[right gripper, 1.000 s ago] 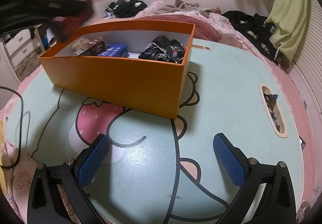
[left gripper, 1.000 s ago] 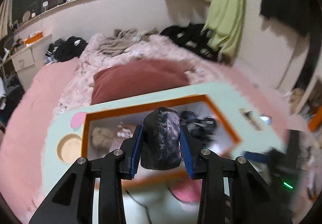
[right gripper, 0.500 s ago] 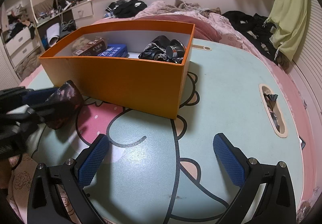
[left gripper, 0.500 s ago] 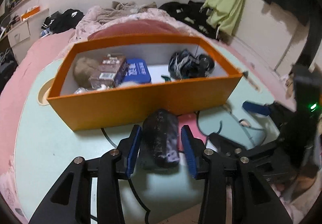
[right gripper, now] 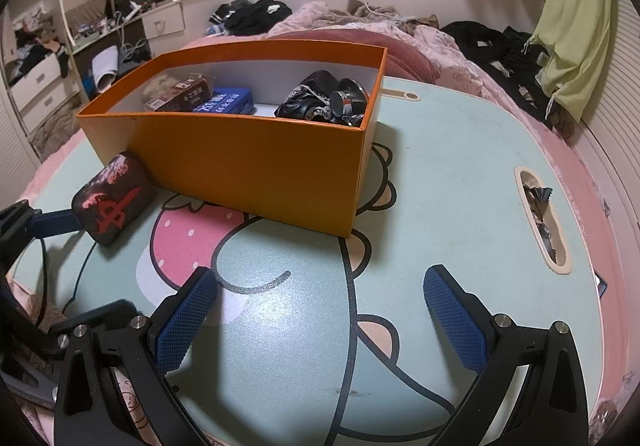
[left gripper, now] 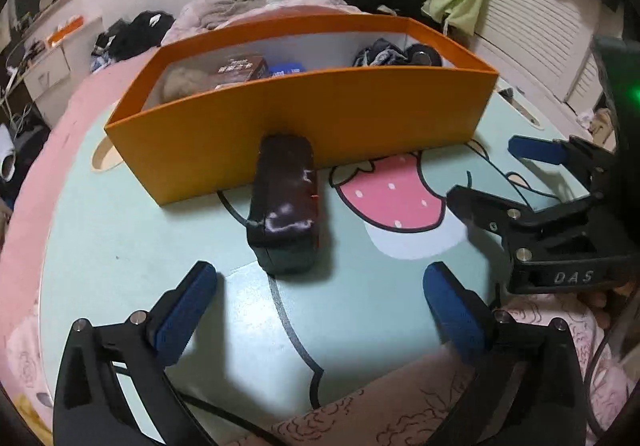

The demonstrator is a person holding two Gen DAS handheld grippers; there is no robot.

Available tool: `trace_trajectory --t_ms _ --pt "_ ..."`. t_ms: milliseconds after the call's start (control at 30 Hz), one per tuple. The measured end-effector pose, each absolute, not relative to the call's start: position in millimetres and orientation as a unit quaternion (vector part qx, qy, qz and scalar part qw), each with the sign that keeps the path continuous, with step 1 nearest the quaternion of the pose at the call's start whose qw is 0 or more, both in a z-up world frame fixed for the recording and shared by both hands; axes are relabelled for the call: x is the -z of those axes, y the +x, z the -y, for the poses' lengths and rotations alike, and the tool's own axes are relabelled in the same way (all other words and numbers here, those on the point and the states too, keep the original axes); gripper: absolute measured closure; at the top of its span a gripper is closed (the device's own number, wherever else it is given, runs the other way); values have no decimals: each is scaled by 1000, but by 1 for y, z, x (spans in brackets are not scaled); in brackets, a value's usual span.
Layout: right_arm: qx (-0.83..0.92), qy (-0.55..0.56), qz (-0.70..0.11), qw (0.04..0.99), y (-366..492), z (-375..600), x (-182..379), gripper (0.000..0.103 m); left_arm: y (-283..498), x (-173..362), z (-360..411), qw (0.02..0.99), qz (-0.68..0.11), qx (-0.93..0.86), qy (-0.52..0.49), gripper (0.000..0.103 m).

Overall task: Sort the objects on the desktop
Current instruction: 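Grasp the brown card box in the orange box with the right gripper, place it on the table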

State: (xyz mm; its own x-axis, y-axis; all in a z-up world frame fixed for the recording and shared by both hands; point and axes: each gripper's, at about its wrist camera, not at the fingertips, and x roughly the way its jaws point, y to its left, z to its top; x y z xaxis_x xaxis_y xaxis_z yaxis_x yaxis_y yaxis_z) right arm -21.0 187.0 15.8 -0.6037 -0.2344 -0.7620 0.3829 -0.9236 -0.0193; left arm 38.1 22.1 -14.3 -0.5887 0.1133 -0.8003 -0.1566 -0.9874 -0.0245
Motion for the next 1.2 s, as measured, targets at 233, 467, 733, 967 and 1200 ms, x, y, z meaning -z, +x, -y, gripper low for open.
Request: trace_trajectory --t_ms 233,467,733,967,1200 --pt "891 410 -90 174 -23 -188 -13 0 43 15 -19 71 -21 -893 -445 0" --pt "907 364 -71 199 -10 -201 -40 2 49 12 -12 47 -7 -894 -446 0" --pt "906 329 5 268 -20 -195 -97 28 55 10 4 -6 22 -896 -444 0" --pt "832 439 105 324 -104 -145 -101 54 56 9 11 -12 27 -897 -441 0" --pt "826 484 63 282 -134 -71 -91 39 54 7 11 -12 29 -897 -441 0"
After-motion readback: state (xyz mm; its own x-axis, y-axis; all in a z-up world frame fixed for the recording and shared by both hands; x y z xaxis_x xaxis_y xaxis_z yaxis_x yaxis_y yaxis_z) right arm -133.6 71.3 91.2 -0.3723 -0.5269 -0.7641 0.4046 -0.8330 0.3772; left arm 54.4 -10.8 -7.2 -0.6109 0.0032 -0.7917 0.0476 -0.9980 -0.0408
